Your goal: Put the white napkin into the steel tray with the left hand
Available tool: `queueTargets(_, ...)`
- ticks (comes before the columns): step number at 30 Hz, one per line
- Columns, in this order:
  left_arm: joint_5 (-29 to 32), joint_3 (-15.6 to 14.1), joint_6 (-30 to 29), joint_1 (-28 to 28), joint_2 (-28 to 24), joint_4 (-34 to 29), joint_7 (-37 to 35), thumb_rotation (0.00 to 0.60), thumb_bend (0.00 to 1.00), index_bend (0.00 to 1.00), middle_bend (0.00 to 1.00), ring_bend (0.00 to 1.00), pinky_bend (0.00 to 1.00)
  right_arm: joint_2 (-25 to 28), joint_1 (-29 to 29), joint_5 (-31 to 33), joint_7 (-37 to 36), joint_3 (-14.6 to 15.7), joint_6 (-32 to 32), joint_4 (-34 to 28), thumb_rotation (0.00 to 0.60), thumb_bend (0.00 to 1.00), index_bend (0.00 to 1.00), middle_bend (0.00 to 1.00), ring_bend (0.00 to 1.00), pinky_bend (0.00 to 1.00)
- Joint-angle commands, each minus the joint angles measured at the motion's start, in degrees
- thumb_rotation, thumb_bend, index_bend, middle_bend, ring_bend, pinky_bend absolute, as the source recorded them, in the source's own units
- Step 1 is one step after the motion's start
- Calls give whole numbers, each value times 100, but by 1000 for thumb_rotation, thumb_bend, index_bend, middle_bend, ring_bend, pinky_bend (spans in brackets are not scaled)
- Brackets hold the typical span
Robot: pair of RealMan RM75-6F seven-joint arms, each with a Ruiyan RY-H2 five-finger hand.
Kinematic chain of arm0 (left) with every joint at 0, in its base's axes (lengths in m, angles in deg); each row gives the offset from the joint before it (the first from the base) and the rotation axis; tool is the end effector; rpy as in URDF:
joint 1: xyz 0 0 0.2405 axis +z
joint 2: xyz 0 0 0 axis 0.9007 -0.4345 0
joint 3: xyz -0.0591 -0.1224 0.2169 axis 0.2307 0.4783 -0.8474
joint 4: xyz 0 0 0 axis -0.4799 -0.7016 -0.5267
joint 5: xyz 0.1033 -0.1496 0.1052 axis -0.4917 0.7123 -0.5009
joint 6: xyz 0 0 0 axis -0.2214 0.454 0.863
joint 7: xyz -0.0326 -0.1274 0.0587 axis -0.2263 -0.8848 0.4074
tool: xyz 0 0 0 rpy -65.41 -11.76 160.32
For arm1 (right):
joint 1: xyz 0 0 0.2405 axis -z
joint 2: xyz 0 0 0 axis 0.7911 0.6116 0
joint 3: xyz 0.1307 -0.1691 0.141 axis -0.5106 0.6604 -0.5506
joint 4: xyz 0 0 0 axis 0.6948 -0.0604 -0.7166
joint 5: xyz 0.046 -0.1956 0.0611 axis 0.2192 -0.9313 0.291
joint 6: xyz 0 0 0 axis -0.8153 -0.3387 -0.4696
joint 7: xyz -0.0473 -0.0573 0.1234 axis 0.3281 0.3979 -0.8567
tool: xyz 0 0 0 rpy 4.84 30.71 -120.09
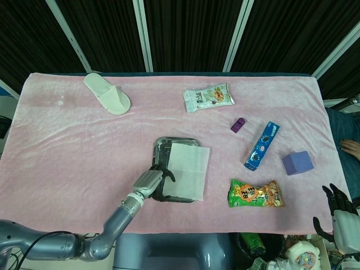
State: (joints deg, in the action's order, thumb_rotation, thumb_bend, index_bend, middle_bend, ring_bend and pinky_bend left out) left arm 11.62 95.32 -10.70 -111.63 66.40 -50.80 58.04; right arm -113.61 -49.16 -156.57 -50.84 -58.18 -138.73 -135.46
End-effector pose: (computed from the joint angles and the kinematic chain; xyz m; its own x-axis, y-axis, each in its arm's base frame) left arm -0.0712 0.2768 -0.0833 0.0934 0.6325 0.7689 0.9838 -0.1773 0.0263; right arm -0.3097 -0.1192 0.1628 0.3263 -0.1934 0.9253 -0.9011 0.2322 0.3662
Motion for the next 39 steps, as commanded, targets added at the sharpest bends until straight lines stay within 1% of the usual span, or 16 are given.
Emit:
queueTargets(1, 0, -41, 141, -22, -116, -58, -103, 600, 163, 236, 224, 0, 32, 0, 0, 3, -1, 0, 0, -1, 600, 349, 0, 0, 58, 151)
queueTargets(2, 10, -38, 198, -22, -163, -87, -161, 600, 154, 217, 217, 0, 30, 0, 0, 4, -1, 0, 1, -2, 600, 349, 0, 0, 58, 151)
queueTargets(5, -45, 14, 329, -1, -292, -139, -394, 600, 151, 206, 212, 0, 29, 1, -1, 3, 3, 1, 2, -2, 600, 349, 0, 0, 57, 151)
queueTargets(7, -252, 49, 387, 31, -345, -78, -574, 600, 161, 205, 211, 0, 40, 1, -1, 12, 3, 0, 4, -2, 600, 348, 0, 0, 58, 151)
queueTargets(9, -654, 34, 364, 64, -337, 129, -700, 600, 187, 204, 208, 0, 66, 1, -4, 22, 8, -2, 10, -6, 600, 349, 0, 0, 58, 151)
queueTargets(10, -1063, -3, 296, 64, -298, 377, -710, 600, 195, 204, 207, 0, 72, -1, -5, 20, 15, 0, 13, -8, 600, 349, 0, 0, 58, 151)
queueTargets(12, -1793, -84, 244, 96, -174, 829, -957, 600, 205, 207, 203, 0, 75, -3, -6, 18, 29, 6, 19, -10, 600, 349, 0, 0, 58, 151)
queueTargets(15, -2514, -174, 219, 98, -51, 1313, -1315, 600, 210, 234, 204, 0, 75, -2, -7, 27, 40, 10, 27, -16, 600, 349, 0, 0, 58, 151)
queueTargets(18, -3352, -314, 256, 21, 130, 2031, -1919, 600, 211, 256, 209, 2, 75, 0, -9, 47, 47, 12, 40, -29, 600, 349, 0, 0, 58, 152)
queueTargets(20, -3668, -382, 345, -64, 207, 2362, -2215, 600, 212, 259, 210, 3, 78, 4, -10, 53, 50, 14, 46, -33, 600, 349, 0, 0, 58, 153)
queueTargets(23, -4062, -444, 416, -218, 362, 2875, -2553, 600, 213, 261, 218, 17, 116, 9, -8, 72, 41, 7, 43, -35, 600, 349, 0, 0, 57, 154)
queueTargets(27, -4643, -571, 259, -415, 661, 3595, -2826, 600, 213, 283, 245, 57, 154, 17, -8, 89, 27, 3, 48, -36, 600, 349, 0, 0, 57, 153)
queueTargets(31, -4911, -627, 282, -610, 987, 4136, -3214, 600, 213, 310, 260, 92, 168, 19, -11, 97, 35, 0, 48, -37, 600, 351, 0, 0, 57, 154)
queueTargets(39, -5057, -672, 368, -787, 1179, 4463, -3461, 600, 213, 309, 259, 92, 187, 27, -12, 114, 24, -3, 53, -43, 600, 352, 0, 0, 58, 154)
